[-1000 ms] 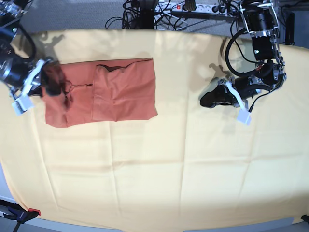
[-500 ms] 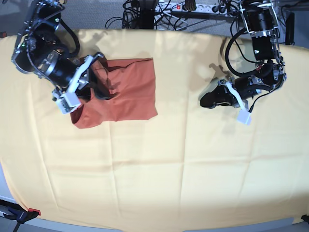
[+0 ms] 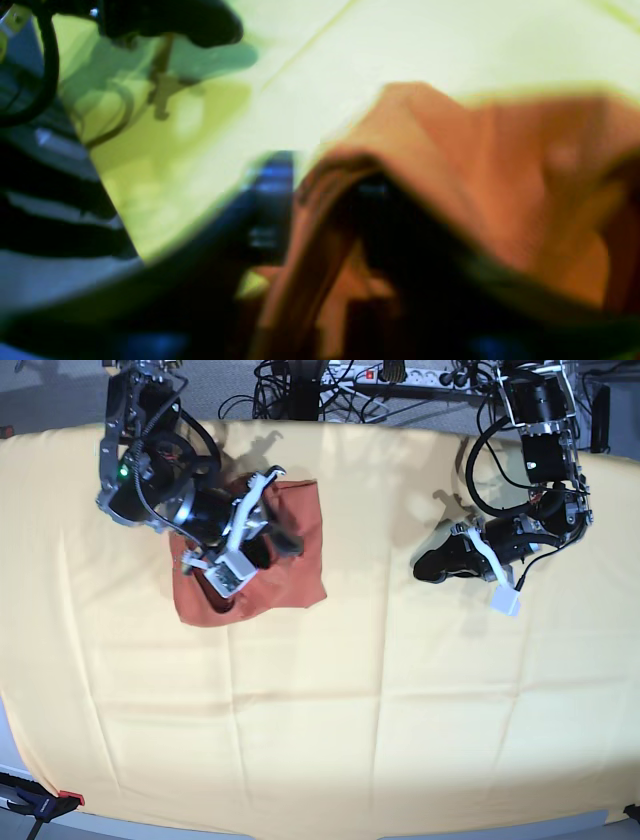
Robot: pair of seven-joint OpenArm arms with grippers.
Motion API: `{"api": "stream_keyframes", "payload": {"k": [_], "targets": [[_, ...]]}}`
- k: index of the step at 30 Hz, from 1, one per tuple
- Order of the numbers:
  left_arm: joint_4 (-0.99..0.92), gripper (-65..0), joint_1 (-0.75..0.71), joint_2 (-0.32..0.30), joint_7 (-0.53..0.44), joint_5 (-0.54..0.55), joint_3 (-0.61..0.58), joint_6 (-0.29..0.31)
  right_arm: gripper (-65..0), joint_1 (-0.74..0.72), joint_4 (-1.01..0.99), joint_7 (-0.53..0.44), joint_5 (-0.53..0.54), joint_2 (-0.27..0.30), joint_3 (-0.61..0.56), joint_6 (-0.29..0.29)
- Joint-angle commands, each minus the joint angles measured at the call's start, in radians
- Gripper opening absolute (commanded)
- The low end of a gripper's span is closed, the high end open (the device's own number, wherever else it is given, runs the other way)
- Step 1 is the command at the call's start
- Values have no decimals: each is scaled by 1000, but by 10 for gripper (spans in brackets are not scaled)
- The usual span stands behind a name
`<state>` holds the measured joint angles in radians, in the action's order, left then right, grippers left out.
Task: Fold the T-shirt properly
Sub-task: 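Grasp the opposite strip end with the right gripper and fold it over, then press and smooth the folded stack with the right gripper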
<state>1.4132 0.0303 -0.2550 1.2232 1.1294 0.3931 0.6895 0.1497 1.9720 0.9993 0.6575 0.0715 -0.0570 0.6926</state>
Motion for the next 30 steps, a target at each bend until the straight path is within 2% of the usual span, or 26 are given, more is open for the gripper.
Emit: {"api": "stream_keyframes", "payload": {"k": [1, 2, 3, 8, 12, 19, 23, 27, 30], "targets": [[16, -624, 16, -11, -18, 29, 2, 9, -273, -27, -3, -32, 8, 3, -14, 6], [16, -624, 17, -11, -18, 29, 2, 9, -236, -42, -18, -32, 5, 3, -31, 6], [16, -624, 17, -11, -18, 29, 2, 9, -226, -53, -26, -31, 2, 3, -47, 6], [16, -624, 17, -11, -18, 29, 2, 9, -228, -105, -1, -30, 7, 3, -80, 6], [16, -624, 16, -11, -18, 28, 2, 9, -228, -130, 30, -8, 181, 3, -87, 6], [16, -624, 17, -16, -26, 28, 2, 9, -228, -133, 37, 18, 130, 7, -110, 6], [16, -624, 16, -17, -24, 27, 2, 9, -228, -130, 78, 127, 127, 38, -98, 6], [16, -624, 16, -22, -26, 20, 2, 9, -235, -109, 78, 100, 47, 93, -99, 6], [16, -624, 17, -31, -26, 22, 2, 9, -297, -108, 78, 48, -39, 125, -99, 6]]}}
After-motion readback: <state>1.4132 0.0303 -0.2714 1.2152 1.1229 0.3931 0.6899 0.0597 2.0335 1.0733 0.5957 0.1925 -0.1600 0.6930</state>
